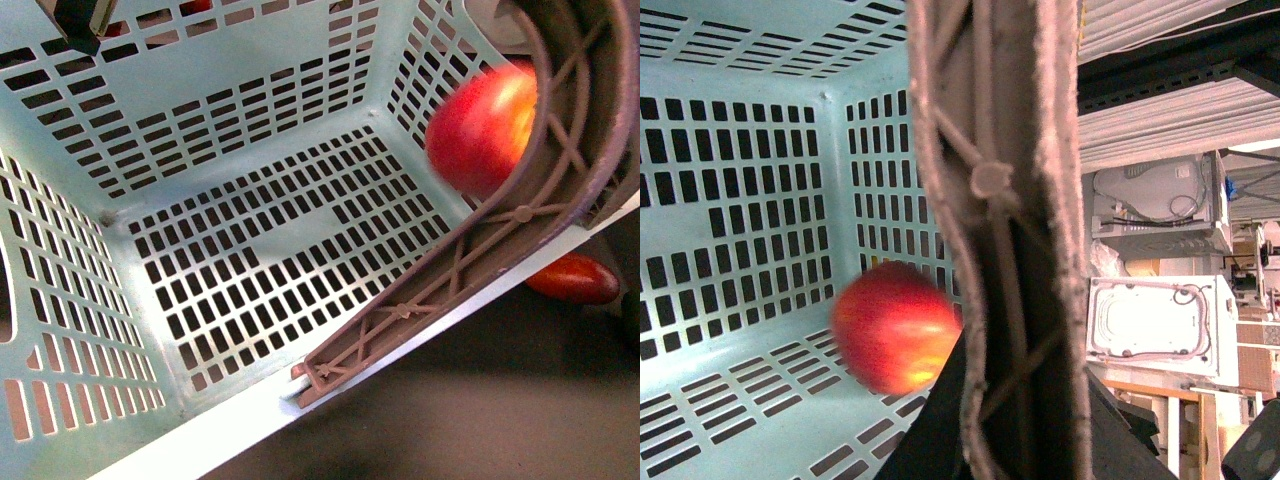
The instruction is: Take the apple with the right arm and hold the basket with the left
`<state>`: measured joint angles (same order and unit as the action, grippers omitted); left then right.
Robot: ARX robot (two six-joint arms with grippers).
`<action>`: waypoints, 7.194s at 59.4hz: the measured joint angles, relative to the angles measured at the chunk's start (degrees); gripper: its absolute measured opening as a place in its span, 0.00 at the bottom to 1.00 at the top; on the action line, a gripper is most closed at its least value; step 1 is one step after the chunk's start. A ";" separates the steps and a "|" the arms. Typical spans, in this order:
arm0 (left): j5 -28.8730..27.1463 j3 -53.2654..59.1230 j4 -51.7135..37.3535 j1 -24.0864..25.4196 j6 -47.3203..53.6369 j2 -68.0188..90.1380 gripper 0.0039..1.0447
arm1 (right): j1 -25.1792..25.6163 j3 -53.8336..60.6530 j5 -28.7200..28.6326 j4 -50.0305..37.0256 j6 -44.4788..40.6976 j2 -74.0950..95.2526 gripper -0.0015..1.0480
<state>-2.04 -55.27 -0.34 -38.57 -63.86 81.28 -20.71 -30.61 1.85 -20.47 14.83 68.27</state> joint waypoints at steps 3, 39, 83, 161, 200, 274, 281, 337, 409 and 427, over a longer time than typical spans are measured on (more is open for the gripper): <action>-0.55 0.07 0.02 0.00 -0.28 0.22 0.05 | 1.53 -0.31 1.99 0.90 0.37 -2.01 0.92; -0.61 0.04 0.02 -0.02 -0.44 0.22 0.05 | 11.21 14.29 7.23 -13.05 -12.96 -18.29 0.52; -0.98 0.04 0.02 0.00 -0.17 0.22 0.05 | 20.52 27.71 -1.73 -4.46 -14.58 -40.00 0.02; -0.63 0.04 0.02 0.02 -0.37 0.22 0.05 | 20.52 29.59 -1.73 20.39 -14.67 -67.87 0.06; -7.48 0.11 -1.09 -0.90 -3.45 0.22 0.05 | 20.52 29.59 -1.70 20.39 -14.67 -67.91 0.91; -17.03 5.81 -11.02 27.58 -28.46 17.68 0.05 | 20.52 29.59 -1.73 20.44 -14.67 -67.95 0.92; -16.11 2.84 -12.61 28.13 -28.28 21.49 0.05 | 20.52 29.59 -1.73 20.44 -14.67 -67.95 0.92; -20.02 8.96 10.29 23.17 -32.76 0.24 0.93 | 20.52 29.59 -1.73 20.44 -14.67 -67.95 0.92; 2.10 53.51 -45.35 38.32 63.08 -32.94 0.03 | 20.52 29.59 -1.70 20.48 -14.67 -67.98 0.92; 2.03 54.42 -33.31 38.38 63.21 -46.73 0.02 | 20.52 29.59 -1.70 20.48 -14.67 -67.98 0.92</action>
<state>-0.01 -0.84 -33.65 -0.19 -0.64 34.54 -0.19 -1.02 0.14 0.01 0.16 0.30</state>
